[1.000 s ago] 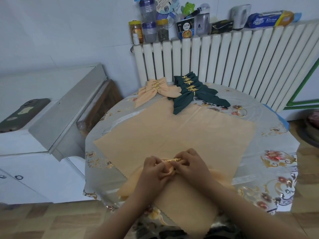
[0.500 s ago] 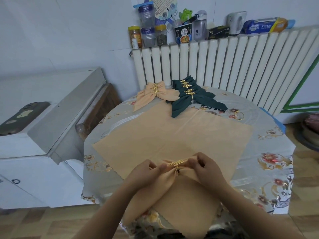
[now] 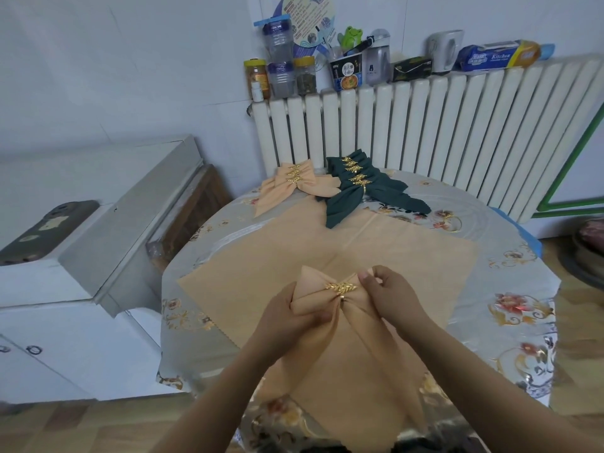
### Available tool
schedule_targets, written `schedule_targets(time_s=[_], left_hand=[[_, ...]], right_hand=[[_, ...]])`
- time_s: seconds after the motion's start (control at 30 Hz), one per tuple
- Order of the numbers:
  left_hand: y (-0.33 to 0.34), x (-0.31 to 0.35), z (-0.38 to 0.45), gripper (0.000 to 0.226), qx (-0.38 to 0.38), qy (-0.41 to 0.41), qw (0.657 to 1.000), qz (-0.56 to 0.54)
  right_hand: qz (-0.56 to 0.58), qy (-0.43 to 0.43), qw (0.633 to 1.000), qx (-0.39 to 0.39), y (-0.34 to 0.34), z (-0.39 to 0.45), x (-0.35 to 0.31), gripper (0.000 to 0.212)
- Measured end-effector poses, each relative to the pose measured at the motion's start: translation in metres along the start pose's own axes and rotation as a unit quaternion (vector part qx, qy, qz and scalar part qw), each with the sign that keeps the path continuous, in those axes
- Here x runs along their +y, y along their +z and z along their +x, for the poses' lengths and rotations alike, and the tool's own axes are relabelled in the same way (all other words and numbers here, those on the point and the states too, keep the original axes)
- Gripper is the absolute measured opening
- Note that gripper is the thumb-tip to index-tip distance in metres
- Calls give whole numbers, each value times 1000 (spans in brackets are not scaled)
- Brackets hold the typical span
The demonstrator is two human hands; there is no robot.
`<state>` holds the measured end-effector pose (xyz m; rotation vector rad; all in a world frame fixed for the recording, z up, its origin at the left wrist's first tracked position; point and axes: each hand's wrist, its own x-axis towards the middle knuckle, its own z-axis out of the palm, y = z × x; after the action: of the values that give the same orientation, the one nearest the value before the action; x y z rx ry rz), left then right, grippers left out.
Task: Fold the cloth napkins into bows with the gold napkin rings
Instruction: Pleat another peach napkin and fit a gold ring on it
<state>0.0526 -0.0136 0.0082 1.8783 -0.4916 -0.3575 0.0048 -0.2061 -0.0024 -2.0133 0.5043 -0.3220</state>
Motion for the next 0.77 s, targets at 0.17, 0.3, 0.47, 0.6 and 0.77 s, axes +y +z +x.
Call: schedule_targets(time_s=[0.17,0.3,0.47,0.6,0.77], left_hand=[[-5,1,8,56,-68,-112,987,-93],[-8,-1,9,31,-83,-81,983,-144],[-5,-5,12,22,-71,-98,978,-172],[-8,-3,18,31,-62,-104,982,-147],[-11,1,35,20,48,-68,996,-22]], right_hand=[[11,-82,995,63,-3,-2,-8,26],[44,-87,993,63,-1,-3,-8,30],[45,-60,996,37,3,-1,-10,45],[81,25,996,-21,1,9,-4,55],[128,62,989,-45,-2,24,-2,30]])
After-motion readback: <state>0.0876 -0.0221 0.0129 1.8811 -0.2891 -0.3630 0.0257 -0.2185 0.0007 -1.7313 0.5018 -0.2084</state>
